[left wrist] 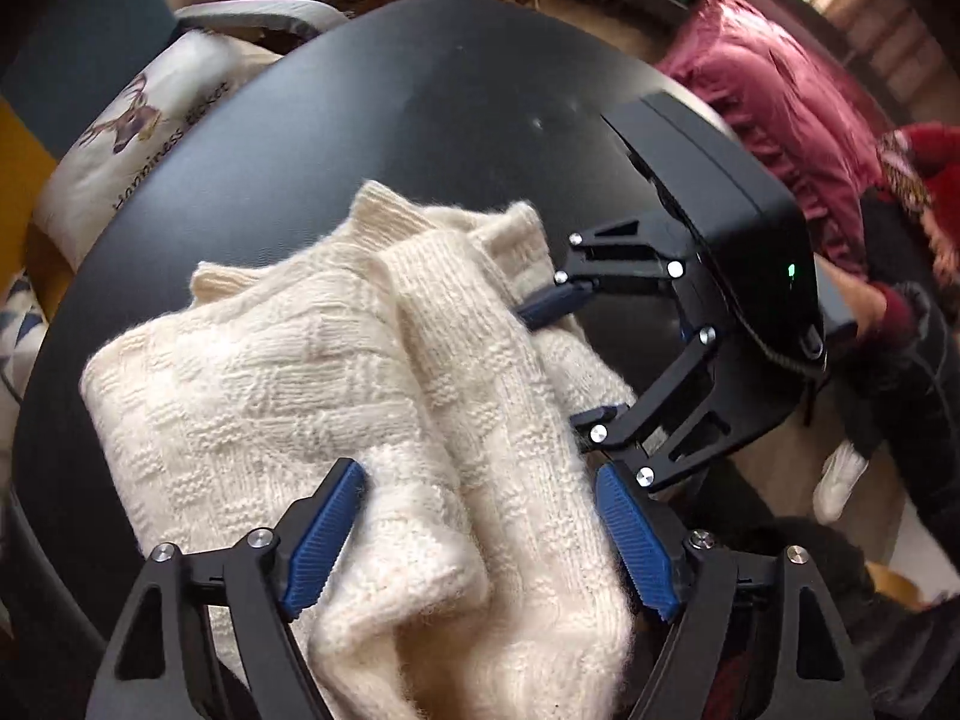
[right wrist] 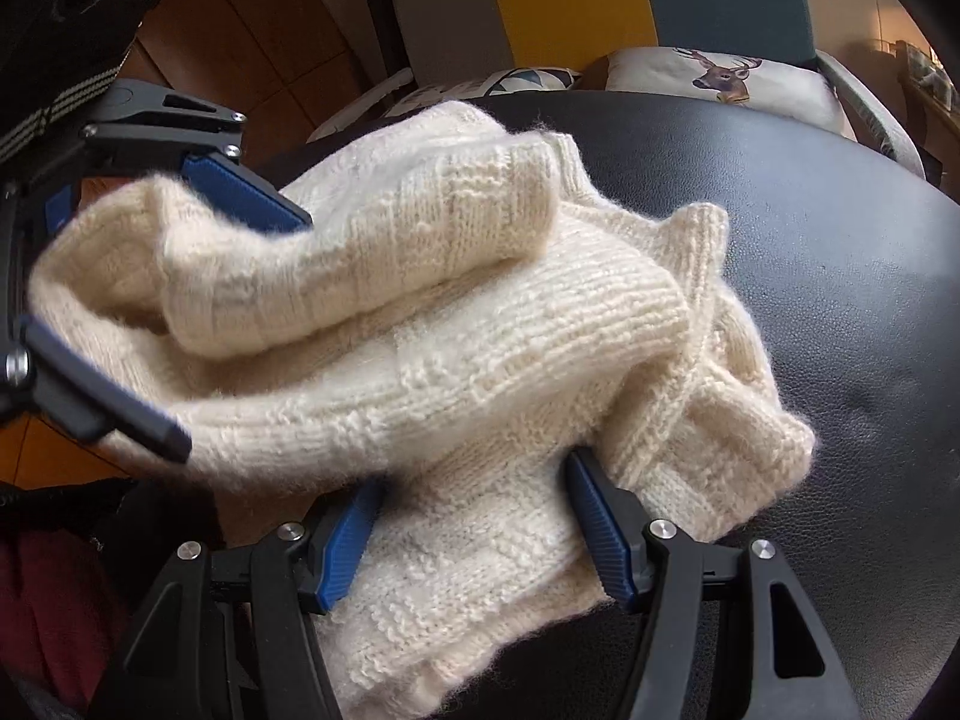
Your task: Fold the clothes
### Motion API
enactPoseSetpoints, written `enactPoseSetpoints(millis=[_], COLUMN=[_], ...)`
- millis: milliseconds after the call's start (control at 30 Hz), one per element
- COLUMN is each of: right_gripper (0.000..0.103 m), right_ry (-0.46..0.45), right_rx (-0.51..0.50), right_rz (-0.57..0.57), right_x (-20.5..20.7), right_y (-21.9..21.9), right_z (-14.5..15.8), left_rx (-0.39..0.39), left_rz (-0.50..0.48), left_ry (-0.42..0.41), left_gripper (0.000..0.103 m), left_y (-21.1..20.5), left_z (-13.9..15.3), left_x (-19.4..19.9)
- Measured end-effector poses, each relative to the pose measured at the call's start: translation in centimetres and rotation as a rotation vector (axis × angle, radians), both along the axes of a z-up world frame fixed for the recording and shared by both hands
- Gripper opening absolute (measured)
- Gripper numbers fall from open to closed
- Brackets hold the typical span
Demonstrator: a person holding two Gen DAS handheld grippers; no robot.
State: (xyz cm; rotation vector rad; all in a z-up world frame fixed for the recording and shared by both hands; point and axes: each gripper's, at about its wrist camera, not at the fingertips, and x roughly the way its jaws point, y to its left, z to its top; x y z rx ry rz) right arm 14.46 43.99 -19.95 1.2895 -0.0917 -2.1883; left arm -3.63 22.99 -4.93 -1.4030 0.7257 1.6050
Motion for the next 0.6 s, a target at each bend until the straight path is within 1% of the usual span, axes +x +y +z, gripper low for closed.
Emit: enactPoseSetpoints(millis=[67, 167, 233, 300, 333, 367, 400, 433, 467, 500, 567, 600], right_gripper=[0.066, 0.066, 0.066, 0.066, 0.066, 0.066, 0.066, 0.066, 0.066, 0.066, 0.066, 0.066], right_ry=[0.007, 0.016, 0.021, 0.023, 0.024, 0.025, 0.026, 0.027, 0.028, 0.03, 0.032, 0.033], right_rx=[-0.011, -0.036, -0.052, -0.053, -0.054, -0.052, -0.049, -0.047, -0.045, -0.043, -0.039, -0.037], right_rz=[0.008, 0.015, 0.017, 0.022, 0.025, 0.024, 0.023, 0.023, 0.022, 0.022, 0.02, 0.02], right_x=[0.3, 1.0, 2.2, 3.4, 4.0, 4.0, 4.1, 4.1, 4.1, 4.1, 4.2, 4.2], right_y=[0.9, 2.8, 4.2, 4.2, 4.1, 4.1, 4.1, 4.0, 4.0, 4.0, 3.9, 3.8], right_z=[0.1, 0.0, -0.6, -0.8, -1.0, -1.0, -1.1, -1.2, -1.2, -1.3, -1.4, -1.5], left_rx=[-0.02, -0.065, -0.108, -0.161, -0.19, -0.2, -0.187, -0.173, -0.153, -0.127, -0.06, -0.025], left_rz=[-0.025, -0.052, -0.076, -0.093, -0.086, -0.063, -0.033, -0.002, 0.034, 0.076, 0.185, 0.241], left_ry=[-0.006, 0.009, 0.044, 0.096, 0.113, 0.121, 0.115, 0.11, 0.106, 0.097, 0.051, 0.012], left_gripper=[0.087, 0.092, 0.095, 0.095, 0.095, 0.094, 0.094, 0.09, 0.079, 0.071, 0.041, 0.038], left_y=[0.3, 0.7, 1.2, 1.7, 1.9, 2.0, 1.9, 1.8, 1.5, 0.9, -0.5, -1.5], left_z=[-0.7, -1.7, -2.4, -3.3, -3.8, -4.1, -4.0, -3.9, -3.5, -3.0, -2.0, -1.8], left_x=[0.7, 1.6, 2.2, 2.7, 2.7, 2.6, 2.4, 2.1, 1.7, 1.1, -0.6, -1.5])
